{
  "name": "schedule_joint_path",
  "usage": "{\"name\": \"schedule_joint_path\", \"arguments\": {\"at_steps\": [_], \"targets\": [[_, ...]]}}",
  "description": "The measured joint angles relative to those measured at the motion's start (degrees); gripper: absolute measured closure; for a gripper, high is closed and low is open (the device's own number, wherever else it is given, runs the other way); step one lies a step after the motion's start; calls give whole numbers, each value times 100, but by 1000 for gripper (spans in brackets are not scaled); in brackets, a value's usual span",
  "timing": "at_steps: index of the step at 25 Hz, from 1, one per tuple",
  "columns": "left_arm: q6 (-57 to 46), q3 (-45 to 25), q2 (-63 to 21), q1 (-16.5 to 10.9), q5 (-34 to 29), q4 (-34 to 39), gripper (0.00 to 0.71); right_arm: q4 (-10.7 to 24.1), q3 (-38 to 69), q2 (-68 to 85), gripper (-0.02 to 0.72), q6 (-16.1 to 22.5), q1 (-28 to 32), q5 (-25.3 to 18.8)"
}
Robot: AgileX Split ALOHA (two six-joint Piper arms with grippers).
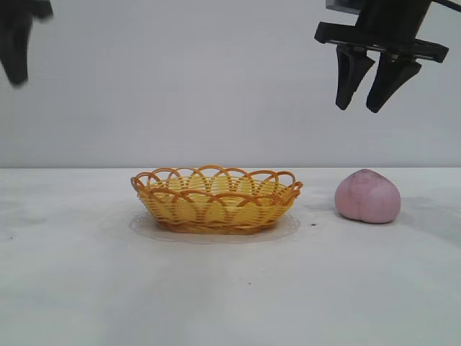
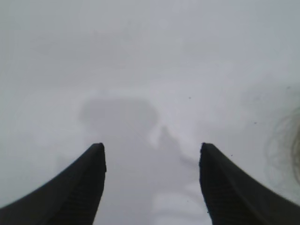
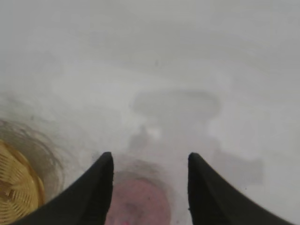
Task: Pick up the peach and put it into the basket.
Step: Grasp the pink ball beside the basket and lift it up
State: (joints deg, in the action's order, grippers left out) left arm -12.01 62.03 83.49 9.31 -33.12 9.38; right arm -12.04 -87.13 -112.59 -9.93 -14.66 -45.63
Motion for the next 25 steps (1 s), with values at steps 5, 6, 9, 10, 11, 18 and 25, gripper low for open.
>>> {"name": "schedule_joint_path", "arguments": {"at_steps": [5,6,9,10,11,18,25], "targets": [[0,-1329,-2148,151,-87,56,322,0,226,-13,354,0,0,-5],[0,-1595,-2512,151,-246,56,322,0,236,-13,354,0,0,-5],[0,-2207,-3811,161,-873,56,322,-48,250,-13,354,0,0,-5],[0,-2348,-4161,161,-1110,56,322,-72,250,-13,354,0,0,-5],[0,-2492,-4572,161,-1364,56,322,-97,250,-13,354,0,0,5],[36,-2860,-6583,161,-3050,-86,322,-158,250,-13,354,0,0,5],[811,-3329,-7390,161,-3167,-811,322,-184,250,-13,354,0,-13,-105]]}}
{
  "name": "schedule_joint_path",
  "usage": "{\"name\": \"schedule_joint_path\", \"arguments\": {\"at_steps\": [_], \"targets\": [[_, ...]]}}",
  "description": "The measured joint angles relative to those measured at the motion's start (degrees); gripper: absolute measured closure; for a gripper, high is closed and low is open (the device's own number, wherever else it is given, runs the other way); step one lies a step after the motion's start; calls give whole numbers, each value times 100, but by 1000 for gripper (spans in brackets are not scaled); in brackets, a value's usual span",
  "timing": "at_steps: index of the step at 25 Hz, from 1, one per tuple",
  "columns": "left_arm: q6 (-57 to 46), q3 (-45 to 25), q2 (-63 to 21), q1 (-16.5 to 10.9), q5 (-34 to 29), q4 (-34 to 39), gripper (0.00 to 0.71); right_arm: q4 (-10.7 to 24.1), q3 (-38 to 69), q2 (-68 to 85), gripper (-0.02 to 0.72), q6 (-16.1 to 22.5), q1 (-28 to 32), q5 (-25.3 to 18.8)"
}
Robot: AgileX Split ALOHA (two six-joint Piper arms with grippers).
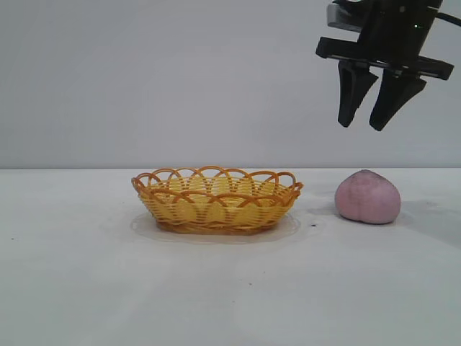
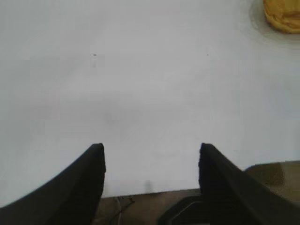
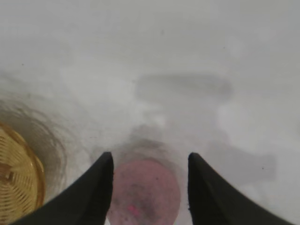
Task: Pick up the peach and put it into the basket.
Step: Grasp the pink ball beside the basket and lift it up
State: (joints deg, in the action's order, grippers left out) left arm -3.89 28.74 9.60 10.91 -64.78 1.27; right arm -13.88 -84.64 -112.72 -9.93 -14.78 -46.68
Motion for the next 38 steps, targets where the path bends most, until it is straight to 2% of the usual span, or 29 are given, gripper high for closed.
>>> {"name": "schedule_joint_path", "arguments": {"at_steps": [9,14,22,24,30,34,36,37,38], "targets": [[290,-88,-1013,0,67,-168,322,-13,2,-11,354,-103,-12,-98],[299,-88,-1061,0,67,-168,322,-17,12,-11,354,-123,-12,-193],[299,-98,-1073,0,67,-168,322,-17,12,-93,354,-123,-15,-671],[312,-98,-1073,-128,67,-168,322,-17,12,-188,354,-123,-25,-718],[312,-98,-1073,-1009,67,-168,322,-61,12,-630,354,-135,-24,-760],[312,-98,-1073,-1137,67,-168,322,-96,12,-963,618,-351,-24,-615],[312,-98,-1073,-1137,67,-168,322,-121,1,-890,645,-411,-35,-540],[312,-98,-1073,-1137,67,-168,322,-149,1,-783,703,-432,-50,-541],[312,-98,-1073,-1137,67,-168,322,-160,11,-662,703,-447,-92,-511]]}}
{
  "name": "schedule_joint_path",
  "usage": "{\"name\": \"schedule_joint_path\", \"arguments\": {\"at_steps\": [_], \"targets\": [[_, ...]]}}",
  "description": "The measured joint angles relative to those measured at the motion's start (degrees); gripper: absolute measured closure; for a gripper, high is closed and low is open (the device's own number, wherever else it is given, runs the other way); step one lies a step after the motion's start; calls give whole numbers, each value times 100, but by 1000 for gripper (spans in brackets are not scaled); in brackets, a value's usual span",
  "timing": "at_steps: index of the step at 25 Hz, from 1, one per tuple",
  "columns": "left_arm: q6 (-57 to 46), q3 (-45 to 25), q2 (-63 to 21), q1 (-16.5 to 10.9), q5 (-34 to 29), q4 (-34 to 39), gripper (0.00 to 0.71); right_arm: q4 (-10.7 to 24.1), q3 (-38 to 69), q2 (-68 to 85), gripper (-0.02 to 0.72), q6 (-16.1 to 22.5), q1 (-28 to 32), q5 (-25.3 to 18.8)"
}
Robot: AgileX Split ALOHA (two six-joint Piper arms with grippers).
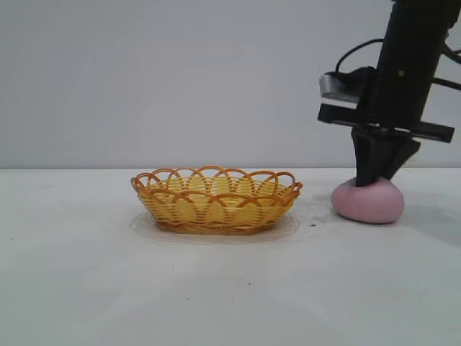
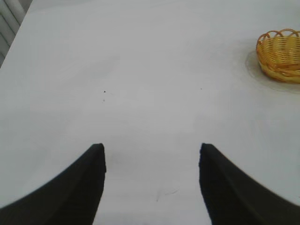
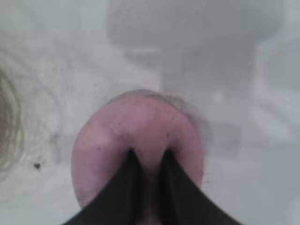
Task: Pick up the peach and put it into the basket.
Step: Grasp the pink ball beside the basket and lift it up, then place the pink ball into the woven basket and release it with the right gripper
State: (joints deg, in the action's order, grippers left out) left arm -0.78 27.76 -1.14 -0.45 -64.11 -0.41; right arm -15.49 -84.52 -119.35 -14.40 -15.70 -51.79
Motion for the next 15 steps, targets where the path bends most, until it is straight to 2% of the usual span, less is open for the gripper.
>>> {"name": "schedule_joint_path", "arguments": {"at_steps": [2,6,8,15], "targets": [[0,0,0,0,0,0,322,-90,13,347,703,-159,-161,117],[0,0,0,0,0,0,322,-762,3,1030,703,-673,-696,421],[0,0,0,0,0,0,322,-948,3,1055,703,-804,-1034,489],[0,0,0,0,0,0,322,-989,3,306,703,-898,-1666,908]]}}
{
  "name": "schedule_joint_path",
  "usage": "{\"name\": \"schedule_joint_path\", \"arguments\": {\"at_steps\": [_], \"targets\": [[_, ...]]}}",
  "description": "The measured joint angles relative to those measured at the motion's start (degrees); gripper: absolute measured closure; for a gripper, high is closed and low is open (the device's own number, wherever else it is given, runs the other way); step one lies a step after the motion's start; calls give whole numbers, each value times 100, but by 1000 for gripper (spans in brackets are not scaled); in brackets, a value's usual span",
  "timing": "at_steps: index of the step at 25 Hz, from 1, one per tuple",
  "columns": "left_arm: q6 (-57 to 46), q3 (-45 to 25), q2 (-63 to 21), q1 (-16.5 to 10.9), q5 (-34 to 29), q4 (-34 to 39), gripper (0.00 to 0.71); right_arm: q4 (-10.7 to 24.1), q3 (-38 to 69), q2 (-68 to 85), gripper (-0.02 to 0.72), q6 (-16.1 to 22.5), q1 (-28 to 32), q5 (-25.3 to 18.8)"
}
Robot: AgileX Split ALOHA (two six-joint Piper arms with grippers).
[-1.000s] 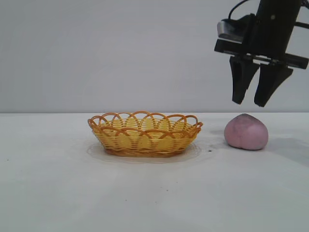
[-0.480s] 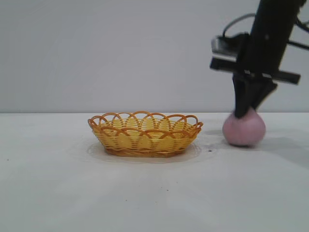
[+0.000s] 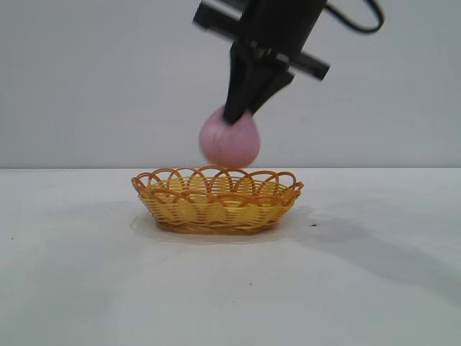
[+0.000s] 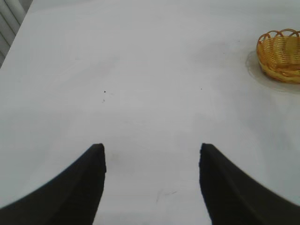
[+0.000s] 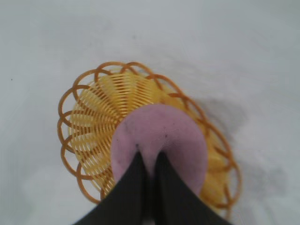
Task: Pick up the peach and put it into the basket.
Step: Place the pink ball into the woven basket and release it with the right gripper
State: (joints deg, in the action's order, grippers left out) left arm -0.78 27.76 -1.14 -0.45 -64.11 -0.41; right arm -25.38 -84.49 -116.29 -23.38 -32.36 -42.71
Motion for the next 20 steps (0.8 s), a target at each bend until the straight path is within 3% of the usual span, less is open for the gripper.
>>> {"name": "schedule_joint_path", "arguments": {"at_steps": [5,9,14,17,19,20], "targets": [[0,0,0,0,0,0,322,-22,0,-417,703,0,-54,244],[0,0,0,0,0,0,322,-58,0,-431,558,0,-54,370],[0,0,0,0,0,0,322,-67,0,-336,225,84,-54,359],[0,0,0,0,0,0,322,-55,0,34,204,145,-32,308],[0,0,0,0,0,0,322,114,0,404,162,335,138,308],[0,0,0,0,0,0,322,283,0,534,178,528,250,298]]}}
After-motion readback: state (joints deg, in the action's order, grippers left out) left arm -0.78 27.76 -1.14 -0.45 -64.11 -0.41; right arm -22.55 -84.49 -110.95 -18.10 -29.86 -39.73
